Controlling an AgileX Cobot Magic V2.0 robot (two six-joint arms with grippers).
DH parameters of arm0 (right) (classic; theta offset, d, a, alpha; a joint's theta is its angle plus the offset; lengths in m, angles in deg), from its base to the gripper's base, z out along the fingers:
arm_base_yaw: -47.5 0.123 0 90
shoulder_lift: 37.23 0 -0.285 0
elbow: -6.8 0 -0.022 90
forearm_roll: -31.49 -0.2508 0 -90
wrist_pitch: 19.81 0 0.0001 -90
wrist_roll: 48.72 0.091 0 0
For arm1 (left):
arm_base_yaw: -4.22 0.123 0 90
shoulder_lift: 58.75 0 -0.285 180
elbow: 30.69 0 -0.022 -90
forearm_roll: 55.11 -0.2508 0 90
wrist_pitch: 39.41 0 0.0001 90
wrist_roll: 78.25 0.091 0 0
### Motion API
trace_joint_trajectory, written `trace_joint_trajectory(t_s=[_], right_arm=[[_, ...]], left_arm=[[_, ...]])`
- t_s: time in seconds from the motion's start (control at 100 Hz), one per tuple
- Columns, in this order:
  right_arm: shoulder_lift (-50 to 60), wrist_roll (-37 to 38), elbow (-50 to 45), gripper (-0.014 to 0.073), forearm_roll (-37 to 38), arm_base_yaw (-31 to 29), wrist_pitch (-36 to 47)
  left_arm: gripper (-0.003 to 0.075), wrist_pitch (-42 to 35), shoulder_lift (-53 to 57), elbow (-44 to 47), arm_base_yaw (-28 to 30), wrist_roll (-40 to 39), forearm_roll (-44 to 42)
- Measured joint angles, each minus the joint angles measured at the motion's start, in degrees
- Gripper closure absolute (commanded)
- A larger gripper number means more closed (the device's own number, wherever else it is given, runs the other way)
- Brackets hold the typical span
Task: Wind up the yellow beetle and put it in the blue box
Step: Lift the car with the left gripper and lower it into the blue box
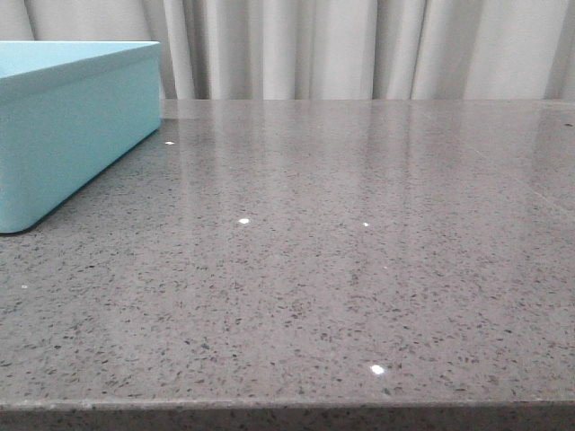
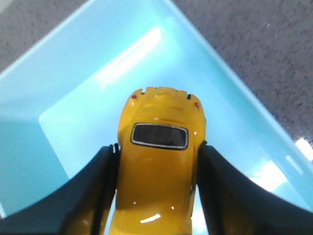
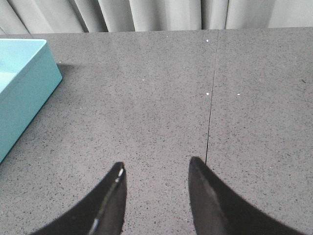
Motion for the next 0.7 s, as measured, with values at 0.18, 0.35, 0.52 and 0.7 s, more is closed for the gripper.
trace_joint_trajectory(t_s=[0.18, 0.35, 0.52, 0.7], right_arm=[[0.00, 0.00, 0.00, 0.0276, 0.00, 0.00, 0.00], [0.00, 0.00, 0.00, 0.0276, 0.00, 0.00, 0.00], [0.00, 0.00, 0.00, 0.0276, 0.00, 0.00, 0.00], [0.00, 0.00, 0.00, 0.0276, 0.00, 0.00, 0.00]], left_arm=[[0.0605, -0.12, -2.95, 5.44, 2.81, -0.12, 0.35], [0.0601, -0.45, -6.46, 8.29, 2.93, -0.12, 0.80], [0.0556, -0.71, -8.99, 8.66, 2.93, -0.12, 0.90], [0.0356, -0.92, -9.20, 8.66, 2.93, -0.12, 1.13]])
